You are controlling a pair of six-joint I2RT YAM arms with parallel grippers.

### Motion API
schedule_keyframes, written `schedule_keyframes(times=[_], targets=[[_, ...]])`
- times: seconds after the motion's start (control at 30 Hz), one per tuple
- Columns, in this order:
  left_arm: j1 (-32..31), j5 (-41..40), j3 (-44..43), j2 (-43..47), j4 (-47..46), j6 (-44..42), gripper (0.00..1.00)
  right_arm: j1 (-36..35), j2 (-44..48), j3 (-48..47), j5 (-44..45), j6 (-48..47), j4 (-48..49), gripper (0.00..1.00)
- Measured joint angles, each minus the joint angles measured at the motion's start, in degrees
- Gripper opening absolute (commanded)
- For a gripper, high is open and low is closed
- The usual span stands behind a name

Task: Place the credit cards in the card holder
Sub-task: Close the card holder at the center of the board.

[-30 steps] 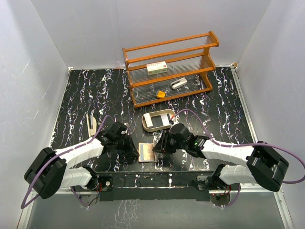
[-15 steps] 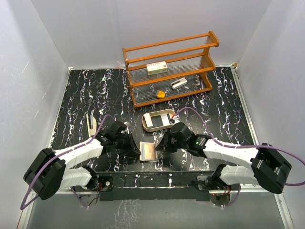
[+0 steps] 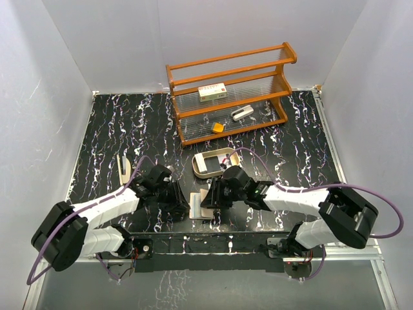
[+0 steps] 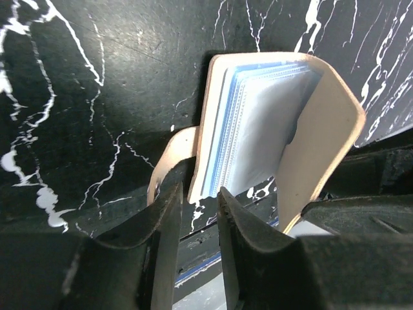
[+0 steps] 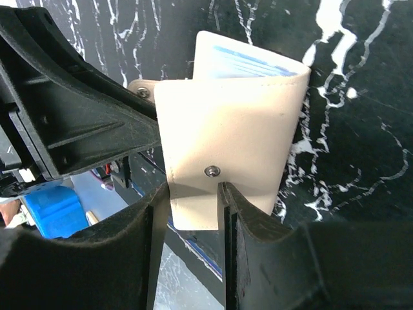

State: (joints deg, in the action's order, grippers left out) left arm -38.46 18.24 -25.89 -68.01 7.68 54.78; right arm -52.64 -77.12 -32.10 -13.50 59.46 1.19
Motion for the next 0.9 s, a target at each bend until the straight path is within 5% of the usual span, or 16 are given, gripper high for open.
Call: schedule_keyframes(times=[0.27, 0.47, 0.67, 0.9], targets=[[2.6, -5.1, -5.1, 1.4, 8.9, -2.4, 0.25, -0.2, -4.5, -3.9, -0.4, -1.9, 0.4, 0.27], [8.2, -8.0, -5.4, 3.3, 13.9, -3.7, 0.32, -0.6, -7.8, -4.9, -0.1, -3.2, 0.3, 0.26], [10.8, -8.4, -5.5, 3.4, 15.2, -4.8, 0.14, -1.3, -10.6, -6.6, 1.0, -4.2, -0.7, 0.23], [12.0, -5.1, -5.5, 0.4, 12.9, -5.9, 0.09, -2.9, -11.1, -9.8, 4.0, -6.2, -5.4, 0.23]])
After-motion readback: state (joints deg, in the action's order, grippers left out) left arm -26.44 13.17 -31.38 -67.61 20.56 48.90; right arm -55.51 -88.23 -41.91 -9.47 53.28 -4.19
